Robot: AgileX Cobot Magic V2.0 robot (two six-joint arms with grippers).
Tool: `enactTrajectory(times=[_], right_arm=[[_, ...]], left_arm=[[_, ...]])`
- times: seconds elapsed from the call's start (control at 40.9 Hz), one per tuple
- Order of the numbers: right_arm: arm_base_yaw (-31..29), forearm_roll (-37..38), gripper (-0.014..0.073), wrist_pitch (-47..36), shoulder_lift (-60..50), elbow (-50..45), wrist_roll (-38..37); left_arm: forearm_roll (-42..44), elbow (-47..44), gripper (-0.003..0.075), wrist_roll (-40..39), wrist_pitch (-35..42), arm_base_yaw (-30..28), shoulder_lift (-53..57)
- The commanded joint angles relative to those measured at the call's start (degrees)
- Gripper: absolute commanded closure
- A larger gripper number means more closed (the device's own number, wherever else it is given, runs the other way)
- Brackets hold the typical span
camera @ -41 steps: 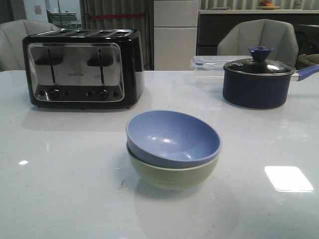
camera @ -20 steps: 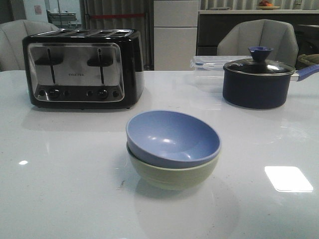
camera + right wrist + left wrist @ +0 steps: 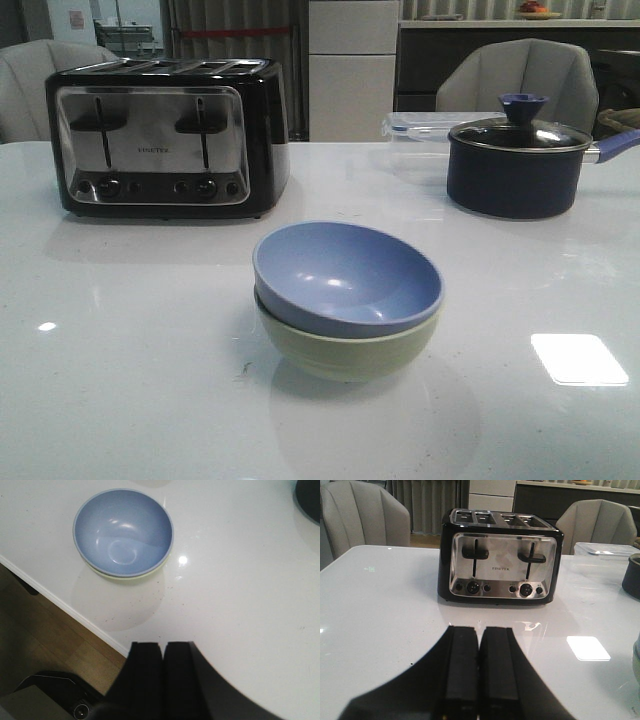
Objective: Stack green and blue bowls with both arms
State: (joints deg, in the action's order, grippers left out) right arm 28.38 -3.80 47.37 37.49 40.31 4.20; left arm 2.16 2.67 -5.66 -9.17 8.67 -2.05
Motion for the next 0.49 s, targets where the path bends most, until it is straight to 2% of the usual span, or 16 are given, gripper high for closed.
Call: enactTrajectory(times=[0.0, 0.122, 0.22, 0.464], right_arm=[[-0.2, 0.06, 0.0541, -3.34, -0.13, 1.56, -0.03], [-0.2, 0.06, 0.0541, -3.34, -0.13, 1.56, -0.03], [-0.2, 0.06, 0.0541, -3.34, -0.13, 1.56, -0.03], [-0.2, 0.06, 0.0541, -3.22, -0.13, 1.56, -0.03]], left_arm=[[-0.42, -0.44, 0.0624, 1.33, 9.69, -0.11, 0.51], [-2.16, -3.19, 0.0624, 3.9, 14.3, -0.75, 2.93], [-5.92, -3.11, 0.0624, 7.47, 12.93, -1.96, 3.58], [-3.97, -3.11, 0.0624, 8.87, 13.15, -2.91, 3.58]])
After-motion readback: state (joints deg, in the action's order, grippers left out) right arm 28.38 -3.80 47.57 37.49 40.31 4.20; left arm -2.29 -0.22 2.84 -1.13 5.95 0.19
